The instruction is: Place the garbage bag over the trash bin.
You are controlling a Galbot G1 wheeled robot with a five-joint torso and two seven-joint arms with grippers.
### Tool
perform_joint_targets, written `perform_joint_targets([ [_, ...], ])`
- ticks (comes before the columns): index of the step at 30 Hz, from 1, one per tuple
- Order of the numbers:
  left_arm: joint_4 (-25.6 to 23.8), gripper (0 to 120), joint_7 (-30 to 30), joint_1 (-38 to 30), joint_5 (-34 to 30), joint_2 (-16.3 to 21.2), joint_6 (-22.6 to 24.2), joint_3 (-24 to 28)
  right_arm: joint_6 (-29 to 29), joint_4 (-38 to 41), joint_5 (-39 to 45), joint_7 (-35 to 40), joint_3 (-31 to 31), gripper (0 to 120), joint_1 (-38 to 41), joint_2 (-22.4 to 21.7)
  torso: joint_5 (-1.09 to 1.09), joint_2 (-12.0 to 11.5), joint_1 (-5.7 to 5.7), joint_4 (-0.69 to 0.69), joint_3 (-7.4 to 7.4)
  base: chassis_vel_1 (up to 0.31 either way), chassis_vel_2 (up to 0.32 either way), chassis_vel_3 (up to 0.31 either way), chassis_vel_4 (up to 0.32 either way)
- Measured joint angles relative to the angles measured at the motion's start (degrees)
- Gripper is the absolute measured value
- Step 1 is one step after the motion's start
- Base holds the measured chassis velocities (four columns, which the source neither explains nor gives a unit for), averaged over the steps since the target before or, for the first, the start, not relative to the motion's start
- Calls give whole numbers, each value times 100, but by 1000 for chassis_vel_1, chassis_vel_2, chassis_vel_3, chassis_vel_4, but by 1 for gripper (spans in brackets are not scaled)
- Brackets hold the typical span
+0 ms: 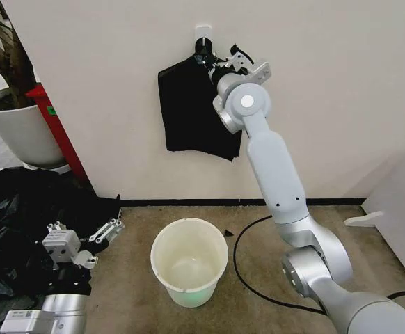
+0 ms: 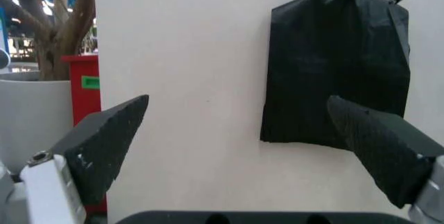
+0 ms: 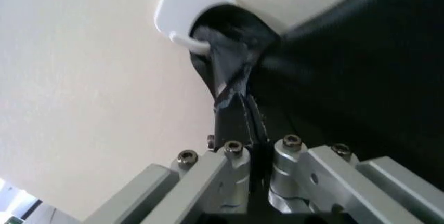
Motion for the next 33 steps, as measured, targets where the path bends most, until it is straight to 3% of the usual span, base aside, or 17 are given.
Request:
perform_joint_targets([
  [16,0,100,68,-36,344,-42,-147,132,15,1150,46,64,-240,0,-1446,-461,0,0,0,-2,0,0,0,0,0],
  [33,0,100,103,-120,396,-53,-242,184,31,1594,-219,-15,-324,0,-2206,-476,0,0,0,0,-1,0,0,0,0],
])
